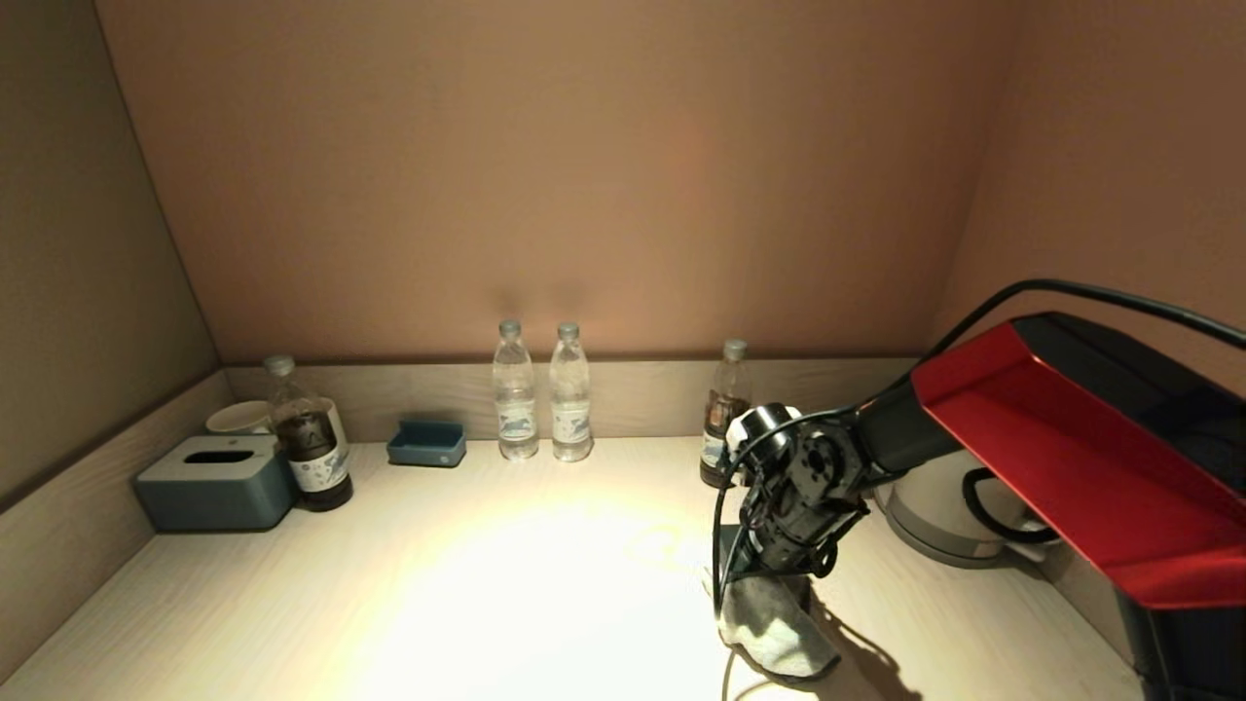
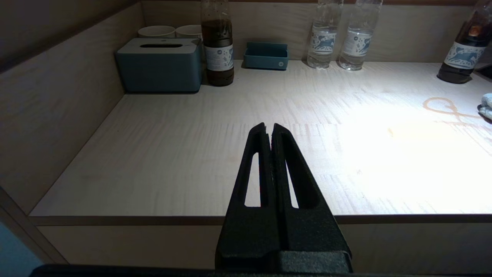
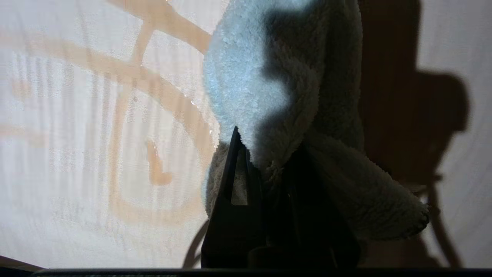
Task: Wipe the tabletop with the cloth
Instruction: Sweep the stains on the table
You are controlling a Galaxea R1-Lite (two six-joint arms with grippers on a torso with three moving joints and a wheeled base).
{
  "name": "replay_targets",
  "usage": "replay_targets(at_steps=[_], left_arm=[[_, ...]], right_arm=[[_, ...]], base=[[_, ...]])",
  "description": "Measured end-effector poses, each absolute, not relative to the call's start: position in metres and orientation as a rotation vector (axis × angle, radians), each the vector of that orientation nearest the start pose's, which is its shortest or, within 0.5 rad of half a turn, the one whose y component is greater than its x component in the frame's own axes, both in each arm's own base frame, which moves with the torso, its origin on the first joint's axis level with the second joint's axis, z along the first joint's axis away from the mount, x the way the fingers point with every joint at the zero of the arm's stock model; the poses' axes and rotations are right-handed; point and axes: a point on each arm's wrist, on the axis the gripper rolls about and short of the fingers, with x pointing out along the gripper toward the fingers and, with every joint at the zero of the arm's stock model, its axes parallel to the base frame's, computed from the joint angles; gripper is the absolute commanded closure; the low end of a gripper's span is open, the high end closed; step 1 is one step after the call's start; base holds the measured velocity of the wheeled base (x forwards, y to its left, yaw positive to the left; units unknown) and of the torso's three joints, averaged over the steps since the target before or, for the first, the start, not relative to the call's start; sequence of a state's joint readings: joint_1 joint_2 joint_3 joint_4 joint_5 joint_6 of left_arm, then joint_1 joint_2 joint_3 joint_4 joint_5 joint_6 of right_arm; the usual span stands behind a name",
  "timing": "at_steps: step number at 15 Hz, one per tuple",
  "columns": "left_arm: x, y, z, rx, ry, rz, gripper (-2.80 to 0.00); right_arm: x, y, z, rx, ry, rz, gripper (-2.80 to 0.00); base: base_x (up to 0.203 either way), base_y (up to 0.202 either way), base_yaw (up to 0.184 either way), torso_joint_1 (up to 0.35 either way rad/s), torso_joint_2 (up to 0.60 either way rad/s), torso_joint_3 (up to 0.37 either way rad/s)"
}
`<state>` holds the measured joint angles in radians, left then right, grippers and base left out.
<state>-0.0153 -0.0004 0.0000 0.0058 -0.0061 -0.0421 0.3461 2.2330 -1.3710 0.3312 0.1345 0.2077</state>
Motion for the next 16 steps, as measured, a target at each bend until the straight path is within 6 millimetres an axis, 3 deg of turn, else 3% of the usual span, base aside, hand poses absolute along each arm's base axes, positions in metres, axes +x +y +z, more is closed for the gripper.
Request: replay_targets(at_steps=[12, 16], left_arm=[[-0.023, 0.000, 0.075, -0.042, 0.006, -0.021, 0.00], [-0.023, 0.000, 0.075, -0.042, 0.006, -0.021, 0.00]], right_arm=[[0.409, 0.181, 0.081, 0.021, 1.193, 0.355, 0.00], [0.416, 0.187, 0.076, 0.008, 1.236, 0.350, 0.00]], base=[[0.000, 0.000, 0.000, 0.000, 0.00, 0.000], [0.000, 0.000, 0.000, 0.000, 0.00, 0.000]])
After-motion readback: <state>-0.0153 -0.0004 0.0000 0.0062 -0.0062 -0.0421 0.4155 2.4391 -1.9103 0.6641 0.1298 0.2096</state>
